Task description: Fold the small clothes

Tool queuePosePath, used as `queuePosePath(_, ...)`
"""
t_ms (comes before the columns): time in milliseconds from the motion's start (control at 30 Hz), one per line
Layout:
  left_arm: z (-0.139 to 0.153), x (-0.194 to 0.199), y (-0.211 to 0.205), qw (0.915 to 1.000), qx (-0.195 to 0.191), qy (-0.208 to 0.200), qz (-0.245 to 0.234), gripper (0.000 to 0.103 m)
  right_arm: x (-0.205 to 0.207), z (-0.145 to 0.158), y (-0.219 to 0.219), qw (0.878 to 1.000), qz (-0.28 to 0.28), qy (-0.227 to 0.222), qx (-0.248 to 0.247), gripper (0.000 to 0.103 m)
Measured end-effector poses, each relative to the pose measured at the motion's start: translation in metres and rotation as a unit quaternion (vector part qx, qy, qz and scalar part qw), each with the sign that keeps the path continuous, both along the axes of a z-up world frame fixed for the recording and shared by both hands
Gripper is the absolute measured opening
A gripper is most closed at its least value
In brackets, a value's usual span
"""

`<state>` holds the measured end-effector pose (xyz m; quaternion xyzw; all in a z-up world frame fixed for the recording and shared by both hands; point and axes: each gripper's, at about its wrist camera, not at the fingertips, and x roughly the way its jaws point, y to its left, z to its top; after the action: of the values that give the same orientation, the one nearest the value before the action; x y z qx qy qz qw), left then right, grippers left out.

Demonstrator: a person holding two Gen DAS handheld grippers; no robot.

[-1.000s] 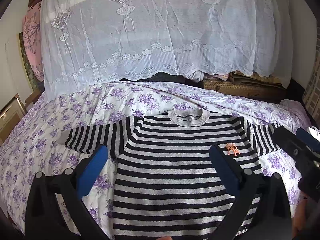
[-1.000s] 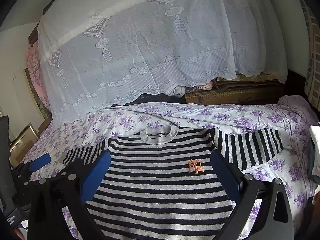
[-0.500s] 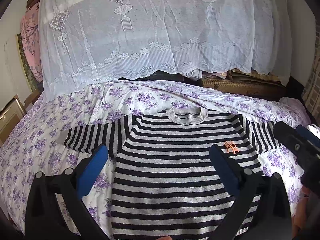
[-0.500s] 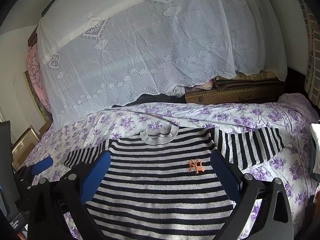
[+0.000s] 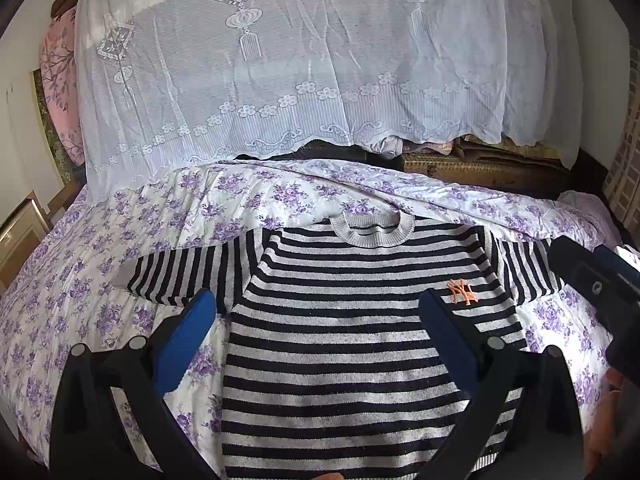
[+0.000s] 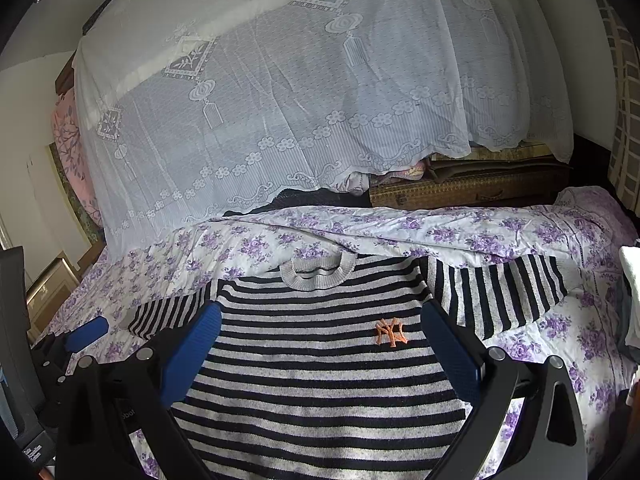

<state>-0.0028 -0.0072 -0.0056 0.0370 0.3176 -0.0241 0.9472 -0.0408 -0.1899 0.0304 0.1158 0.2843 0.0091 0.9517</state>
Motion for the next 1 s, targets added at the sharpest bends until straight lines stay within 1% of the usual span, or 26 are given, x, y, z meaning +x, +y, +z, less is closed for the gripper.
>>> queuePosePath(1000,-0.0005,0.0004,-0.0012,1.0000,0.001,0.002,-0.001,0.099,-0.0007,0.0011,-0.0022,1.000,0.000,-0.002,0.002,0.100)
